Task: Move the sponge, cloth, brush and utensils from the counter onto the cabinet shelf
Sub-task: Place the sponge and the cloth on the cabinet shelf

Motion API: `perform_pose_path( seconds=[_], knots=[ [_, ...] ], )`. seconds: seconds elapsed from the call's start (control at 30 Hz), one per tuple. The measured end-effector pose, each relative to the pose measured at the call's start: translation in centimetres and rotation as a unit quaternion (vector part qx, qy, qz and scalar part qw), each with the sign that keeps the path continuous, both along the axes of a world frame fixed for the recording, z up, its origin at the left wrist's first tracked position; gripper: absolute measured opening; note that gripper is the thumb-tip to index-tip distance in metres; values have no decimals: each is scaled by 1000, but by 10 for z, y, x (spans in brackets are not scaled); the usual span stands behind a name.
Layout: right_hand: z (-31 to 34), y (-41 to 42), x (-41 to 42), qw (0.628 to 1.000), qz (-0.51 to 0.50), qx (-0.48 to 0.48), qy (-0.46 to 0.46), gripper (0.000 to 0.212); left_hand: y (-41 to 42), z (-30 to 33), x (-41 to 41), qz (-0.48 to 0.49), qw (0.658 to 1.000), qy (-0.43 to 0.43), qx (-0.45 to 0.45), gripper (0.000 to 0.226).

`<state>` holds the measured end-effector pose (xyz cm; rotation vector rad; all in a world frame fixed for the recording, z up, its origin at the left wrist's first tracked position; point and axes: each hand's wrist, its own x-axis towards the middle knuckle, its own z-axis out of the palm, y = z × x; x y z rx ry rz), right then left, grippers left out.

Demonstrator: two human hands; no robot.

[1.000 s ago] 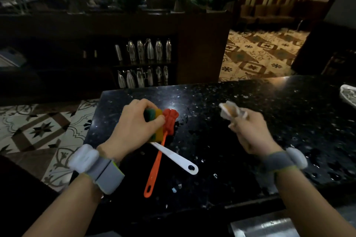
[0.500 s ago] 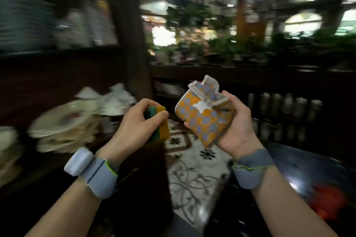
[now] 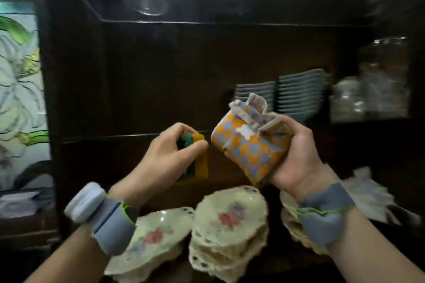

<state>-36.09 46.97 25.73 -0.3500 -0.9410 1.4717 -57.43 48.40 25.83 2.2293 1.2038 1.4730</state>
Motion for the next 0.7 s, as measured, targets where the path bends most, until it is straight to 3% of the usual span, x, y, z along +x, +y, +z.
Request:
perform_pose_path(
  seconds=[0.1,0.27,0.47,0.57,0.63,0.7],
  knots=[
    [38,57,-53,999,27,28,-4,49,36,37,-61,52,999,4,10,26],
    [89,125,-110,995,-1,41,-96,40,101,93,-129,143,985,-5,-101,32],
    [118,215,-157,965,-27,3,-260,34,198,111,-167,247,940,123,-198,58],
    [112,263,-183,938,-39,-31,-342,31,240,97,-178,290,913,179,-223,55],
    [107,277,-196,869,-55,-31,-490,43,254,92,-181,315,899,217,-215,49],
    [103,273,-206,721,-78,8,-689,62,261,92,-181,337,888,242,-199,51]
  ],
)
